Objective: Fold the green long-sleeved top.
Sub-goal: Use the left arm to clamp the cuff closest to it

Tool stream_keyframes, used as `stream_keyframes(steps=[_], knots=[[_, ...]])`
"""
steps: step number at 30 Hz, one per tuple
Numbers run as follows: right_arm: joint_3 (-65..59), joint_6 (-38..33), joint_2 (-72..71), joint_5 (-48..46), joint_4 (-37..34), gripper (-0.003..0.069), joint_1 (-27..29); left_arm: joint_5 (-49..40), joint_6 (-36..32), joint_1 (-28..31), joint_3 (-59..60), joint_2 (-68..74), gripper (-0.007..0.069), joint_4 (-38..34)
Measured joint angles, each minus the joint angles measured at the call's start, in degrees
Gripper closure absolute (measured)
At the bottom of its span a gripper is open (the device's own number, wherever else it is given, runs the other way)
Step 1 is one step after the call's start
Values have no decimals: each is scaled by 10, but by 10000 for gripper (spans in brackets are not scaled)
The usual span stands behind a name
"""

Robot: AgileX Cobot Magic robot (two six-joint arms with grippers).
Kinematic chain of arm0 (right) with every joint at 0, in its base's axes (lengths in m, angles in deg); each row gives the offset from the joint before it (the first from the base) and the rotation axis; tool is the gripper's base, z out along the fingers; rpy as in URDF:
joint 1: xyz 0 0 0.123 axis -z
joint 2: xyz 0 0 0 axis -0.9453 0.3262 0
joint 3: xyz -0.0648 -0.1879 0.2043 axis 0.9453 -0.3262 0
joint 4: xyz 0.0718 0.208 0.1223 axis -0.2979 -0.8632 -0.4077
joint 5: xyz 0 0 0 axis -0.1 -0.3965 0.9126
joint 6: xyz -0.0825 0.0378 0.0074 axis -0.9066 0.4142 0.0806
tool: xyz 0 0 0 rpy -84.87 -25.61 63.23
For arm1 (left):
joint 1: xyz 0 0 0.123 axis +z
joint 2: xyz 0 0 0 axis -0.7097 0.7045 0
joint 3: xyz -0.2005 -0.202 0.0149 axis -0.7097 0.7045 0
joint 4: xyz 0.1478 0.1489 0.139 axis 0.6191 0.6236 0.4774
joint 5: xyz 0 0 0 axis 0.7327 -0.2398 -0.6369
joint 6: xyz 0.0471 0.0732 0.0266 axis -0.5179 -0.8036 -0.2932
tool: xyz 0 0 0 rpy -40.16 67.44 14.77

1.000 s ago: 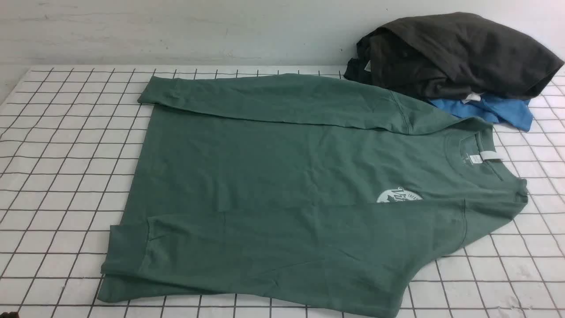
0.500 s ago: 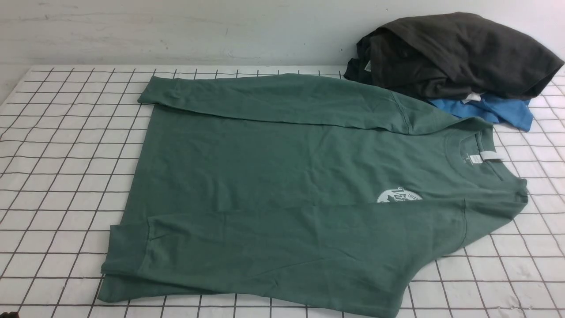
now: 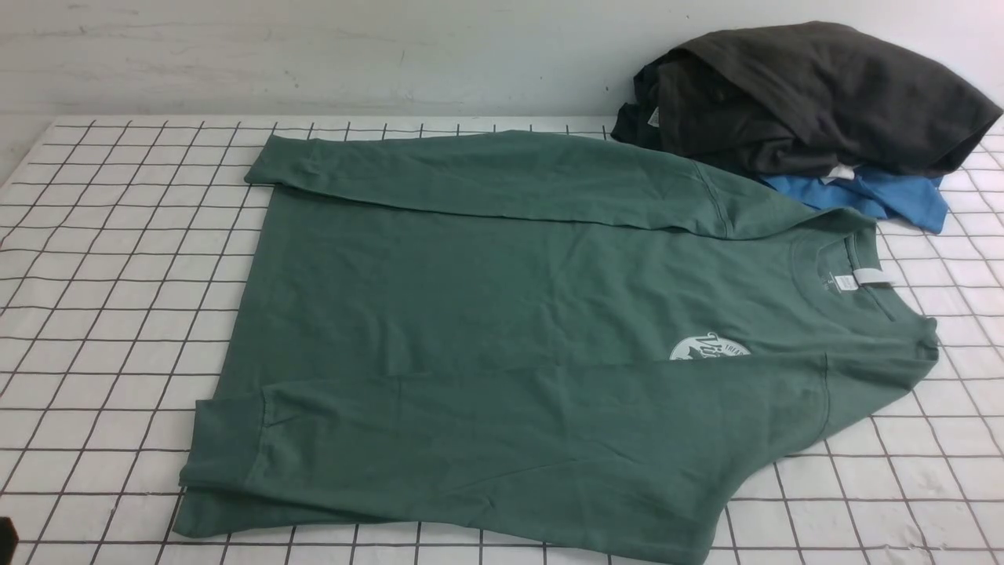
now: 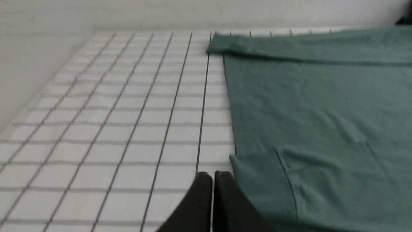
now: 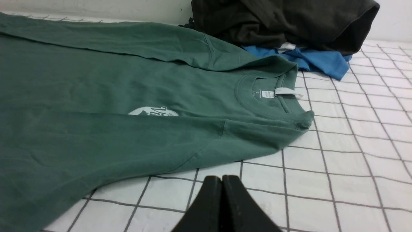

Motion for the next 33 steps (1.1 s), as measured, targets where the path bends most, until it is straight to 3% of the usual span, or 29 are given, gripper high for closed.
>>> stream_keyframes(steps=[2,8,9,10,13,15,17,20,23,25,26,29,30,33], knots=[[-3,0,0,32,14,673,0,55,0,0,0,0,632,0],[-3,7,0,296,31,673,0,260,0,0,0,0,632,0],[-3,8,0,296,31,673,0,266,0,0,0,0,632,0],[-3,17,0,381,32,673,0,315,1,0,0,0,632,0],[-3,47,0,496,15,673,0,418,21,0,0,0,631,-1],[-1,76,0,543,-11,673,0,474,42,0,-2,0,631,-4],[16,90,4,546,-41,673,0,475,64,0,-30,8,631,-3],[86,88,35,510,-73,673,0,411,76,0,-115,49,631,0],[211,33,125,386,-78,671,0,263,73,0,-263,160,631,1],[241,15,154,341,-77,671,0,220,70,0,-297,197,631,1],[283,-13,209,263,-73,671,0,126,65,0,-350,267,631,1],[321,-23,304,133,-73,671,0,-49,56,0,-421,376,632,0],[325,-23,310,123,-74,671,0,-73,53,0,-425,391,632,-1],[350,-21,420,-59,-114,671,0,-228,2,0,-461,503,632,-21]])
